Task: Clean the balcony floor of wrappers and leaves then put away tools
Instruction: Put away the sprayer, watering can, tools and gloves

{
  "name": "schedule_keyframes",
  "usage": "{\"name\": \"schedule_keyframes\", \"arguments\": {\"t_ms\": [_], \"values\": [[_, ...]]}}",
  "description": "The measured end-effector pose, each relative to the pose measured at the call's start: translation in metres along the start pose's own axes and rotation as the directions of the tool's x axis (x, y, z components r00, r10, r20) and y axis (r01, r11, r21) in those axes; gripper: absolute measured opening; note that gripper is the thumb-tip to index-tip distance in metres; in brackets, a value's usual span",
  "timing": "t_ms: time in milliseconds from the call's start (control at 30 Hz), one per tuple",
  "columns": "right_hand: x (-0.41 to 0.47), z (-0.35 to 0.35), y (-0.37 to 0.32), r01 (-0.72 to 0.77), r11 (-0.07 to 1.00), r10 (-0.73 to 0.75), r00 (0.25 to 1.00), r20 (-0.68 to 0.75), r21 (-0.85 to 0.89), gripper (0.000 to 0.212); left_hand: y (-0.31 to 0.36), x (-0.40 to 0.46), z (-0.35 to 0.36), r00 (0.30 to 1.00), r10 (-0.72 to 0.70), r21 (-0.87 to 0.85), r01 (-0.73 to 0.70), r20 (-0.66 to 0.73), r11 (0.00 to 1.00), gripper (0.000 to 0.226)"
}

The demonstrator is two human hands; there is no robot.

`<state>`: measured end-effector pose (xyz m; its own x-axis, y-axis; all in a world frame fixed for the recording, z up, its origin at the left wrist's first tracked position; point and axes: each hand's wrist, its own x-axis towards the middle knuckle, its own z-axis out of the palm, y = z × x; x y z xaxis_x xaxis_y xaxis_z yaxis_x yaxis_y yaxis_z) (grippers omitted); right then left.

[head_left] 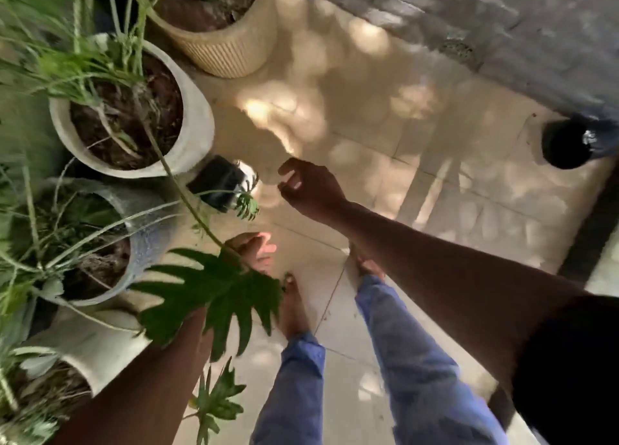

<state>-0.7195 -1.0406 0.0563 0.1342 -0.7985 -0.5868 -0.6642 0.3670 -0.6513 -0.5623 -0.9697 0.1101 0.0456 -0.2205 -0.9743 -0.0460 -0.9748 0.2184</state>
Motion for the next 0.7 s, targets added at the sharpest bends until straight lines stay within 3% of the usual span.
{"name": "schedule_keyframes", "arguments": {"t_ms": [67, 200, 300, 367, 533, 700], "values": [[0.040, 0.020, 0.002, 0.087, 0.995, -0.085, 0.995, 0.047, -0.047, 0.034, -0.001, 0.024, -0.003, 0.997, 0.002, -0.019, -0.003, -0.078, 1.000, 0.028], [0.103, 0.057, 0.001, 0.254, 0.950, -0.242, 0.966, 0.088, -0.180, 0.044, -0.006, 0.065, -0.018, 0.987, 0.045, 0.117, -0.027, -0.156, 0.993, 0.031], [0.140, 0.078, -0.004, 0.230, 0.950, -0.227, 0.973, 0.038, -0.211, 0.041, -0.013, 0.084, -0.022, 0.984, 0.033, 0.159, -0.004, -0.177, 0.987, 0.030], [0.159, 0.088, -0.006, 0.256, 0.924, -0.244, 0.967, 0.080, -0.283, 0.042, -0.016, 0.092, -0.025, 0.984, 0.037, 0.181, -0.005, -0.175, 0.983, 0.030], [0.171, 0.116, -0.014, 0.477, 0.775, -0.312, 0.859, 0.406, -0.415, 0.088, -0.014, 0.103, -0.031, 0.979, 0.018, 0.166, 0.016, -0.202, 0.986, 0.032], [0.172, 0.143, 0.001, 0.450, 0.777, -0.288, 0.876, 0.386, -0.440, 0.097, -0.013, 0.111, -0.037, 0.975, -0.007, 0.144, 0.040, -0.222, 0.989, 0.032]]}}
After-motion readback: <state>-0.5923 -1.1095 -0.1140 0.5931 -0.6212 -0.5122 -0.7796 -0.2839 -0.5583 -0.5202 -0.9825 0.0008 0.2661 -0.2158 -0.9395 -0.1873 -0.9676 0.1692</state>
